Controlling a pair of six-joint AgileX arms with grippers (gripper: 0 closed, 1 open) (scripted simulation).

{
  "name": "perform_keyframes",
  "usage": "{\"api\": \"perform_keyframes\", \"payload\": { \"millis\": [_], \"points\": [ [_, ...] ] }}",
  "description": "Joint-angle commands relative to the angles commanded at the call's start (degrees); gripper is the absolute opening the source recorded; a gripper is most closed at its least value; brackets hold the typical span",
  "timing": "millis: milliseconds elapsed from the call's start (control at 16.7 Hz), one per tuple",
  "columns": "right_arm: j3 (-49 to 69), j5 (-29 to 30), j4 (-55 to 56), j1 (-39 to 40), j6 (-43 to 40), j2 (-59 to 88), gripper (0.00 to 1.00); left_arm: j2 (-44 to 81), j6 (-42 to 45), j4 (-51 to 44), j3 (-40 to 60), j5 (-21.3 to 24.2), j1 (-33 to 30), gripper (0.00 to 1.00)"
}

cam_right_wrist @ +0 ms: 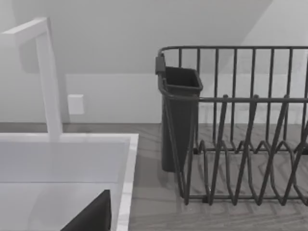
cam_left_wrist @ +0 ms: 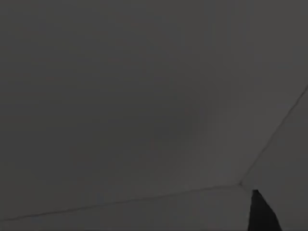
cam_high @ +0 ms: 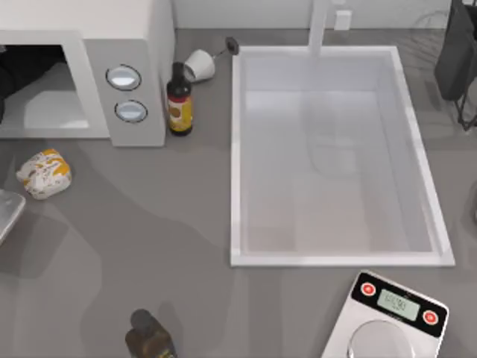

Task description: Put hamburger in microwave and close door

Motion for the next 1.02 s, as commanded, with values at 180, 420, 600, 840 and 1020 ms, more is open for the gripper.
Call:
{"api": "perform_keyframes", "payload": {
  "millis": [180,420,600,840,1020],
  "points": [
    [0.0,0.0,0.0,0.0,0.0,0.0,1.0,-5.2,0.9,-1.9,-4.2,-3.5,-0.1,1.0],
    [0.0,0.0,0.0,0.0,0.0,0.0,1.0,-20.5,3.1,-7.4,-16.5,-11.5,-0.8,1.0],
    [0.0,0.0,0.0,0.0,0.0,0.0,1.0,-38.2,5.2,-12.6,-29.1,-18.4,-1.7,1.0],
    [0.0,0.0,0.0,0.0,0.0,0.0,1.0,-68.2,7.7,-19.9,-47.5,-27.2,-3.2,1.0],
    [0.0,0.0,0.0,0.0,0.0,0.0,1.0,-92.0,9.3,-24.9,-61.2,-32.7,-4.3,1.0]
  ]
}}
